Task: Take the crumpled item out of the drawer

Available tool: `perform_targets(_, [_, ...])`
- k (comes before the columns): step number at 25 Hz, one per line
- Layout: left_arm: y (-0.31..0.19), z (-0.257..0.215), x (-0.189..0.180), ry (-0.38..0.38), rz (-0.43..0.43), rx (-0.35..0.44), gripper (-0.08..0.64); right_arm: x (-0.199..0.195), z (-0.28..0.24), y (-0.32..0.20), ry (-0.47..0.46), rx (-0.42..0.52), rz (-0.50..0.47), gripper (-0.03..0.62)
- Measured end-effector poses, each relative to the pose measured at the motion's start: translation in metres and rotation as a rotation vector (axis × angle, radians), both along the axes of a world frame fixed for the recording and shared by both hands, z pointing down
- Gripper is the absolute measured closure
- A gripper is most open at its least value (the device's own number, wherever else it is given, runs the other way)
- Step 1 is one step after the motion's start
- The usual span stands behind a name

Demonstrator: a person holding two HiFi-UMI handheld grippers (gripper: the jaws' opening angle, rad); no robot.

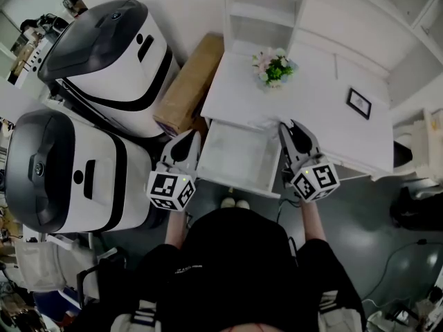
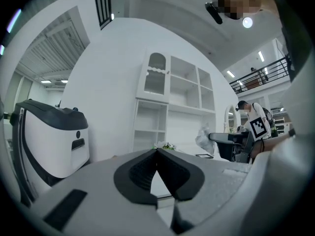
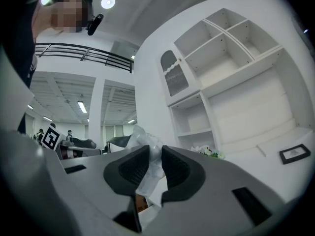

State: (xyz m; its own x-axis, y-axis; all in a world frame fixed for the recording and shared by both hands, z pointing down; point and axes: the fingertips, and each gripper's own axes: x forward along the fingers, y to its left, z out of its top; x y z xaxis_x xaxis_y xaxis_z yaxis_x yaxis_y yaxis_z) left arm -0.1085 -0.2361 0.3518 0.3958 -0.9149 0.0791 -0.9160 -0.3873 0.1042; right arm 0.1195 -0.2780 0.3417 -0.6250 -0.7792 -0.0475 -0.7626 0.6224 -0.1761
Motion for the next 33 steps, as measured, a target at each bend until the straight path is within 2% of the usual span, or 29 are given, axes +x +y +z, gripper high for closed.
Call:
perform_targets(8, [-0.003, -0.010, -0.002, -0.002, -0.023, 0.031, 0.562, 0.006, -0.008, -0.001, 0.015, 0.032, 0.034, 0.529])
perform_targets(33, [-0.008, -0.012, -0.003, -0.010, -0.046, 0.038, 0.563, 0.016, -0.009, -0.004, 0.039, 0.039, 0.062, 0.531])
